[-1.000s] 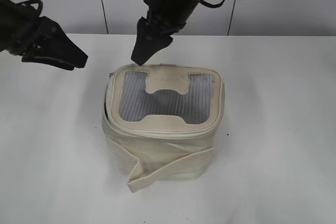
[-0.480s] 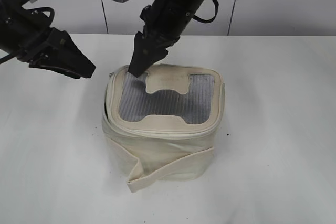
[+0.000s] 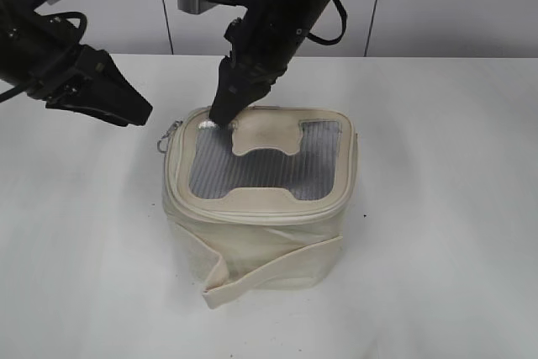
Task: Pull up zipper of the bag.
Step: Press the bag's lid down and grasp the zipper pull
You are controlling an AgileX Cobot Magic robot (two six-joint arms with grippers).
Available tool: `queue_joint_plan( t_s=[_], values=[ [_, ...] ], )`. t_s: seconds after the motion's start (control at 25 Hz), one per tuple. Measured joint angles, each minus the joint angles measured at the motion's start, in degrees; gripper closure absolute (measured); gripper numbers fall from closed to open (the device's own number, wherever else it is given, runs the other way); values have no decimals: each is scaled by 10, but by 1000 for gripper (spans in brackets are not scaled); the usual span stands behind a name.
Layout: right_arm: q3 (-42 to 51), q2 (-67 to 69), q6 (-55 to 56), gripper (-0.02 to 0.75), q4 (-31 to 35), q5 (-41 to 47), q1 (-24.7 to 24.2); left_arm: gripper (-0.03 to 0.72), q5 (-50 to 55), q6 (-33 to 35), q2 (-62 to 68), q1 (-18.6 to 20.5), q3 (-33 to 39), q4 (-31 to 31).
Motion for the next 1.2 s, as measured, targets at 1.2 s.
queue_joint_plan(
  t_s=[1.2],
  values=[
    [-6,0,22,686,0,7,-1,298,-37,0,53,-28,0,41]
  ],
)
